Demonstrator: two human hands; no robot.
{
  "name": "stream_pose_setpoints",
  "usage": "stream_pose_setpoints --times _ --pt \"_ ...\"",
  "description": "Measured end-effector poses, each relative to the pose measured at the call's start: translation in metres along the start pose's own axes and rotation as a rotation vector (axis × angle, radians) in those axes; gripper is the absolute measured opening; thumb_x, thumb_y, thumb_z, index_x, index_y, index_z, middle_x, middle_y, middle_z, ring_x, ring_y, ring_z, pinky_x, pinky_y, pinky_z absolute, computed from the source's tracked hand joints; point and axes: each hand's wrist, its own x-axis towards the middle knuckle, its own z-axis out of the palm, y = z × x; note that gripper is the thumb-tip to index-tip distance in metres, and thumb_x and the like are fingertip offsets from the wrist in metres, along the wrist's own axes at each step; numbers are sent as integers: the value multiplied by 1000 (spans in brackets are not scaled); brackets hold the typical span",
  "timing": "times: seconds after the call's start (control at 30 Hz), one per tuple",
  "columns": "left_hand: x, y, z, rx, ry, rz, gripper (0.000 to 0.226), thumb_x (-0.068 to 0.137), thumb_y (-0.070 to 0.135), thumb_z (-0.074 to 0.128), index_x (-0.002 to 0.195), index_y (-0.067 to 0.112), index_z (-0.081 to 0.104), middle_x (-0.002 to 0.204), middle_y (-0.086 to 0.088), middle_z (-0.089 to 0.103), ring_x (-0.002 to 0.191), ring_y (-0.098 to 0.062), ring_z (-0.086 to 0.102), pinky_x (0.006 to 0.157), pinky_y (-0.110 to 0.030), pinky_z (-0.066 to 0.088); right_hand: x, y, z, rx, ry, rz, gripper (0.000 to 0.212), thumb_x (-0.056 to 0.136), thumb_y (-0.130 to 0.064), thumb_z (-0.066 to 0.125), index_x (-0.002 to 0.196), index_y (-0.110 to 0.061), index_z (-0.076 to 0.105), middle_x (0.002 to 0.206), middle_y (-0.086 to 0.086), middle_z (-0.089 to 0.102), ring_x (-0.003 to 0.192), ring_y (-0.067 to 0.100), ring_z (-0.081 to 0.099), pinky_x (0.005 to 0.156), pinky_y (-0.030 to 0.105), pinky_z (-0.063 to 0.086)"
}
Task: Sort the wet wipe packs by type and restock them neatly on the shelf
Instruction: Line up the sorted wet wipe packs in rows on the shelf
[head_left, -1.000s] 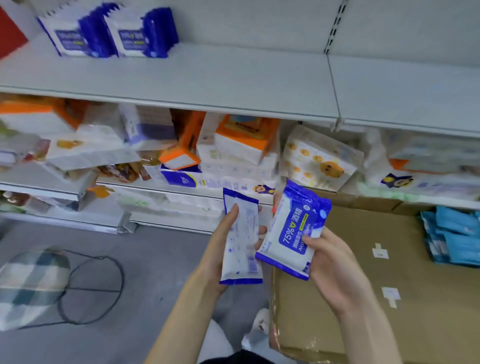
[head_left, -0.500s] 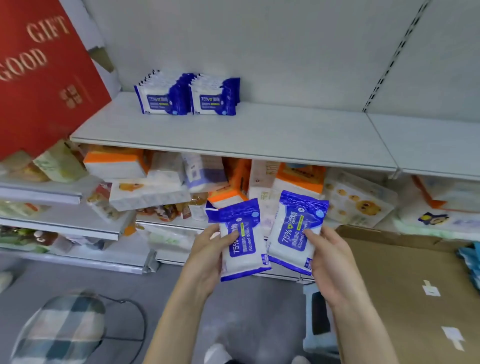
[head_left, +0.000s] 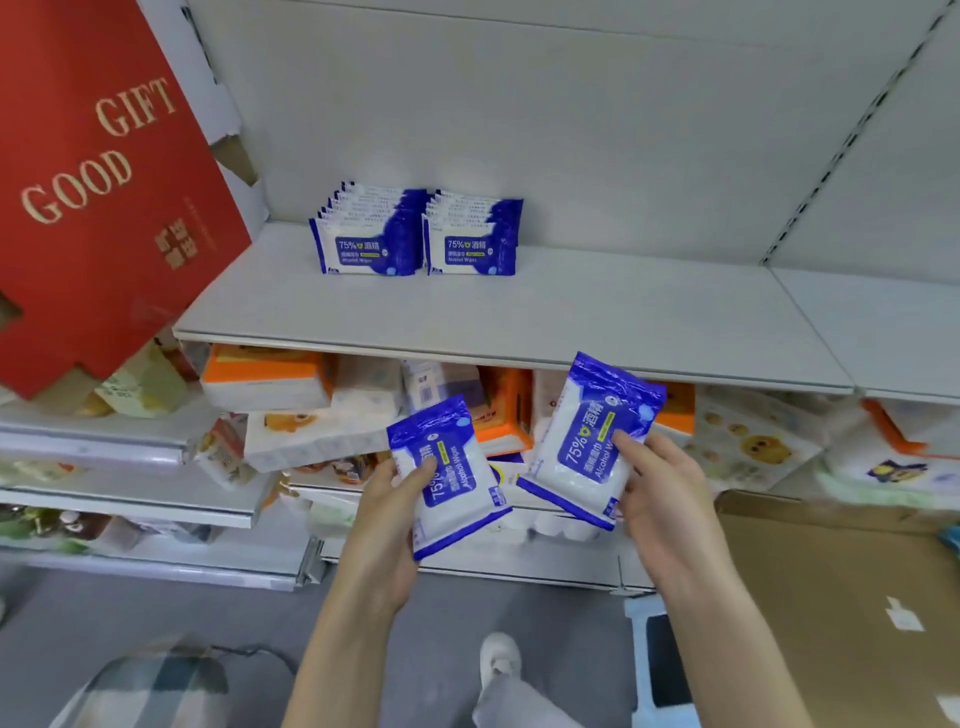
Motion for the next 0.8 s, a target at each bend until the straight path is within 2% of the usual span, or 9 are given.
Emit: stream_pose_setpoints --times 0.1,0.2,0.27,0.37,0.5,0.57,0.67,0.73,0.8 --pt "19 14 -2 39 -14 62 31 85 4 66 112 16 56 102 -7 72 78 -19 72 52 -26 56 29 0 18 -76 36 -72 19 94 -12 56 112 -9 60 96 2 73 81 12 69 63 23 51" --pt "42 35 -5 69 -1 149 35 82 3 67 110 22 56 95 -3 74 76 -18 72 55 -27 57 70 1 41 -101 55 -105 17 94 -13 57 110 -9 60 101 5 71 87 16 68 65 25 50" --pt "60 52 -7 97 43 194 33 80 7 69 107 24 57 88 -1 75 73 -17 73 52 -26 56 101 0 58 -74 40 -102 18 93 -9 58 110 -8 60 100 9 70 79 15 67 62 23 50" --pt "90 79 -7 130 120 259 33 77 10 72 108 14 59 94 -8 73 70 -16 72 49 -23 53 143 -8 84 -22 11 -111 37 86 -1 63 120 -8 55 104 10 70 84 20 67 59 24 52" --pt "128 105 -6 170 216 336 44 64 29 75 104 17 61 97 -4 71 82 -21 71 57 -28 55 195 -14 115 -35 -9 -139 53 76 4 72 124 -9 54 108 8 70 94 23 69 67 31 59" --pt "144 109 -9 162 225 334 40 68 27 74 105 17 63 94 -1 72 82 -20 71 59 -29 55 217 -10 126 -14 4 -89 49 75 6 72 121 -4 57 109 12 70 94 24 69 69 30 60" --pt "163 116 -14 181 199 318 20 77 8 72 94 18 68 86 -2 74 72 -16 69 59 -27 54 239 4 140 125 -16 1 40 78 8 68 116 2 60 105 15 70 93 26 69 72 32 59" --pt "179 126 -14 238 185 327 20 77 2 72 88 18 68 79 1 74 71 -18 67 58 -27 51 248 12 148 107 -4 -35 31 82 3 68 112 0 63 102 12 71 94 26 69 71 32 58" --pt "197 138 -12 318 159 352 19 77 1 73 83 17 66 68 7 72 66 -15 66 49 -19 50 256 15 155 7 10 -123 25 82 -3 70 106 -5 65 99 8 73 91 22 70 72 32 58"
